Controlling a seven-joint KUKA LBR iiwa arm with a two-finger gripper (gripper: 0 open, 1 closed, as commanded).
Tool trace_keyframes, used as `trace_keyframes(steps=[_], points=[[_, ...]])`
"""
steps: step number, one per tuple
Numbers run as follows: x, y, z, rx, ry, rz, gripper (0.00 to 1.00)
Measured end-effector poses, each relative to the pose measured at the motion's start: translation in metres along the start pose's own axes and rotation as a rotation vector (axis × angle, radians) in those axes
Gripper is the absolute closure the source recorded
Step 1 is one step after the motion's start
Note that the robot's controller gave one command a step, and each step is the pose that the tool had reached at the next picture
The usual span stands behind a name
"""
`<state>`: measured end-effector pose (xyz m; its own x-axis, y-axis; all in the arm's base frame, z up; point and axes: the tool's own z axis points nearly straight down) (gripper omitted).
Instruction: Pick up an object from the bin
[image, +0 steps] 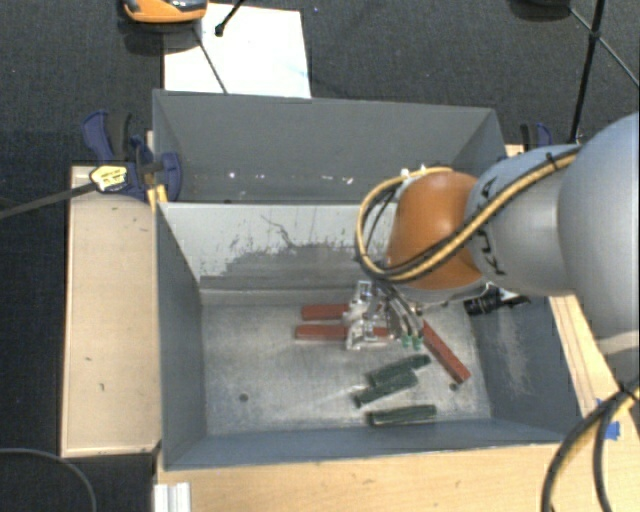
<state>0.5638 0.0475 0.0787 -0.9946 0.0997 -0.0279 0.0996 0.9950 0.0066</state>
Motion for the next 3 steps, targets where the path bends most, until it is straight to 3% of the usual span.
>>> trace_keyframes(steps=[2, 3], points=[[0.002, 0.0, -0.002, 0.001, 0.008, 0.0, 1.0], [0.006, -0.001, -0.017, 0.006, 0.031, 0.0, 1.0]])
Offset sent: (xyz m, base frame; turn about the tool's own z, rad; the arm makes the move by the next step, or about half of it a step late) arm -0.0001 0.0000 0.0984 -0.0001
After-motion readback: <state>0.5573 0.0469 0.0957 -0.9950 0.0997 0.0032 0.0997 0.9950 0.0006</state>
